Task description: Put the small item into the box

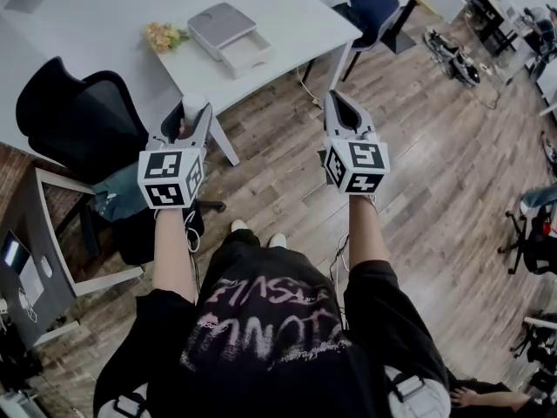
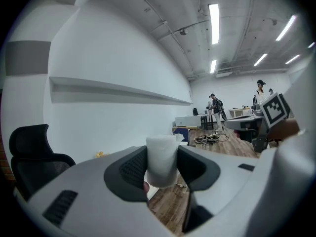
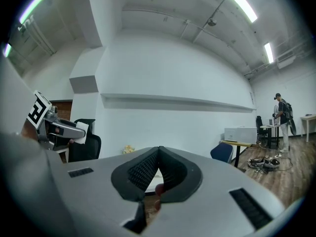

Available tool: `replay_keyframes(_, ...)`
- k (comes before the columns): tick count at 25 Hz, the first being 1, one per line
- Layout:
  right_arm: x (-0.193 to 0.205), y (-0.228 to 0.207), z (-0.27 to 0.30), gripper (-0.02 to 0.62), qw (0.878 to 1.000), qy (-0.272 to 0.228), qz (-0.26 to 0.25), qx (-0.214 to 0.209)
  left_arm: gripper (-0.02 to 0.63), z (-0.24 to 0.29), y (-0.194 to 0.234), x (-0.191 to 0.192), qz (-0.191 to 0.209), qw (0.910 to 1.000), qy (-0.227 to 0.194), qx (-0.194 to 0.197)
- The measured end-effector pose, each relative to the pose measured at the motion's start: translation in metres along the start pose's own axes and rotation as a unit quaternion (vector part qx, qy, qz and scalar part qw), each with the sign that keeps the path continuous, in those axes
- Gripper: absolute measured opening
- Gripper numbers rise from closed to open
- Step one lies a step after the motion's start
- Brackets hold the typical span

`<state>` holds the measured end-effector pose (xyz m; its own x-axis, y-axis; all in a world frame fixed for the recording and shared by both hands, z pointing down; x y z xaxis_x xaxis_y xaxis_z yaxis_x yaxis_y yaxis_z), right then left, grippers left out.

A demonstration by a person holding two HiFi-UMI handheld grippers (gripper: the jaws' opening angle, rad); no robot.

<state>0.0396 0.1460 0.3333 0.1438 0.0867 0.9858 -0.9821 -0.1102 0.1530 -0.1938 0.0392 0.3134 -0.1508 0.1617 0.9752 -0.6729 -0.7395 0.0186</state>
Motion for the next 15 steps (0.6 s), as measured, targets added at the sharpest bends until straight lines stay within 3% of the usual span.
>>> replay_keyframes(15, 0.009, -0.020, 0.057, 0.009, 1.000, -0.001, 0.001, -0.007, 0.183, 0.058, 0.016, -0.006, 0.001, 1.0000, -0.003, 0.001)
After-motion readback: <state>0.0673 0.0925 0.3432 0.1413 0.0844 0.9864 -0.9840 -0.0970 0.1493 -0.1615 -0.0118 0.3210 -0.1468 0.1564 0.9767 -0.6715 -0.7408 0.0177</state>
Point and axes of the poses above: the fingertips, and each gripper's own axes: z forward along the fingers, y to its left, x out of its underside, the point moved 1 cm from there along -z, backward along the fingers, and after that the axes turned 10 degrees about -z, right-handed, at the moved point
